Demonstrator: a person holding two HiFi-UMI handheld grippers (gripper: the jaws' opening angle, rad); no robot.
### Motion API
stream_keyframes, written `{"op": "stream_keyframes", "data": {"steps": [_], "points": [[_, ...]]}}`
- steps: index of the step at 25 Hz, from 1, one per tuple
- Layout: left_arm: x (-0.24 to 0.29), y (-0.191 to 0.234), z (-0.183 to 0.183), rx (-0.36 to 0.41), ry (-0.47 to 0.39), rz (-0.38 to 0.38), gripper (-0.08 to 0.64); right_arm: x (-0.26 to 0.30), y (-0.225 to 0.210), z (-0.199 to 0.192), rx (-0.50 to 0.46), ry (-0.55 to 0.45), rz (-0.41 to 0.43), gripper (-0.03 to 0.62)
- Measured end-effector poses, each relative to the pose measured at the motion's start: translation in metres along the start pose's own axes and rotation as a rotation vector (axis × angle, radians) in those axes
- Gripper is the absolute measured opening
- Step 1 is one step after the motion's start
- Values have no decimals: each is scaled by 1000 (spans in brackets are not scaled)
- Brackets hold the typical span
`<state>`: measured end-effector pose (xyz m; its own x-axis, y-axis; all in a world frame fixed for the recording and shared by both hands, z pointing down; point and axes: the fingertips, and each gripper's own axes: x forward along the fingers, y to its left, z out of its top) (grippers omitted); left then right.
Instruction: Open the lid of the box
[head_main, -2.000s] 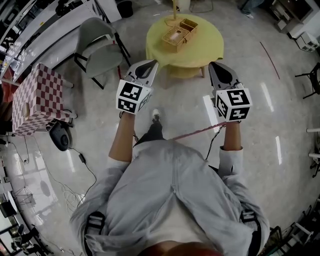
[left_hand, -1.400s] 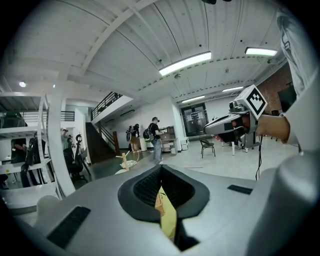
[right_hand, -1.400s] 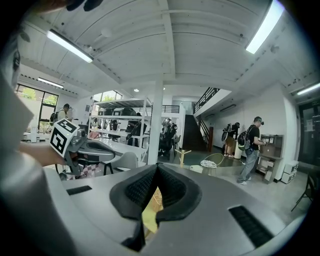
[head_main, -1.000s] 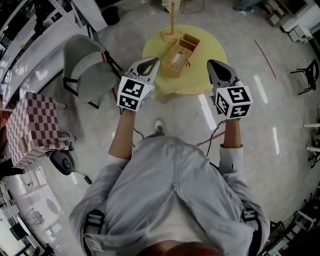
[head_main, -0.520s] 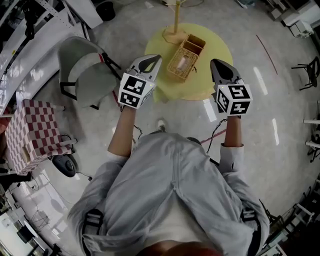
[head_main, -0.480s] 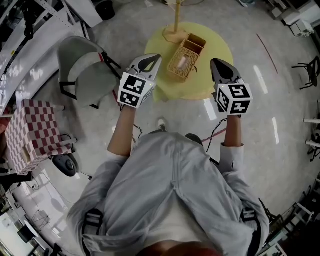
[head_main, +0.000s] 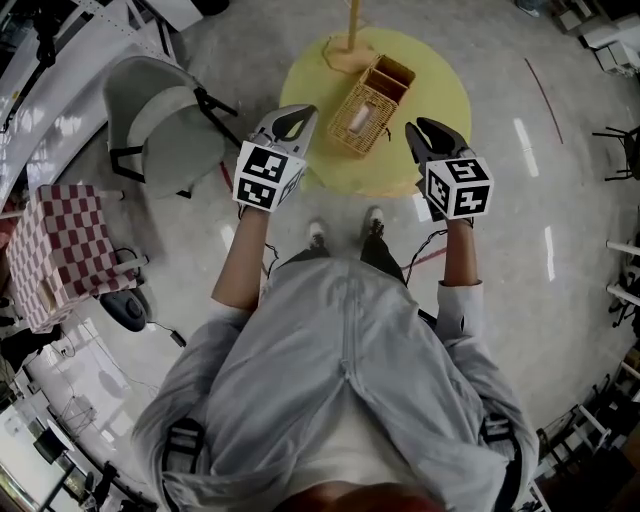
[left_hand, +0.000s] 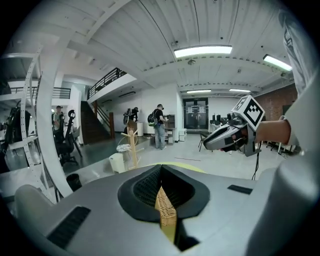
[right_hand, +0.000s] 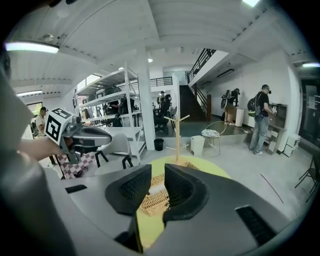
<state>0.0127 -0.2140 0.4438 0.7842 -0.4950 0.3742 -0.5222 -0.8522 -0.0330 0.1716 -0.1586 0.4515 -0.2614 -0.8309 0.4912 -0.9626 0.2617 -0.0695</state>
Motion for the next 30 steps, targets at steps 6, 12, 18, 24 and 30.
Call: {"op": "stream_keyframes", "data": {"steps": [6,12,18,24,30], "points": [[21,-10,-11,-47,55,49,29,30,-26,-40,-10,118,78,129],[32,-9,-38,-109,107,95,28,61,-31,-84,4,216,148,150],[37,-12,-62,-147,159,148,29,88,-30,-131,26,309,217,174],[33,-12,-84,-177,206,187,29,112,-24,-170,-20,398,258,196],[30,-13,-103,-206,242,216,28,129,-21,-194,-23,445,272,163]]}}
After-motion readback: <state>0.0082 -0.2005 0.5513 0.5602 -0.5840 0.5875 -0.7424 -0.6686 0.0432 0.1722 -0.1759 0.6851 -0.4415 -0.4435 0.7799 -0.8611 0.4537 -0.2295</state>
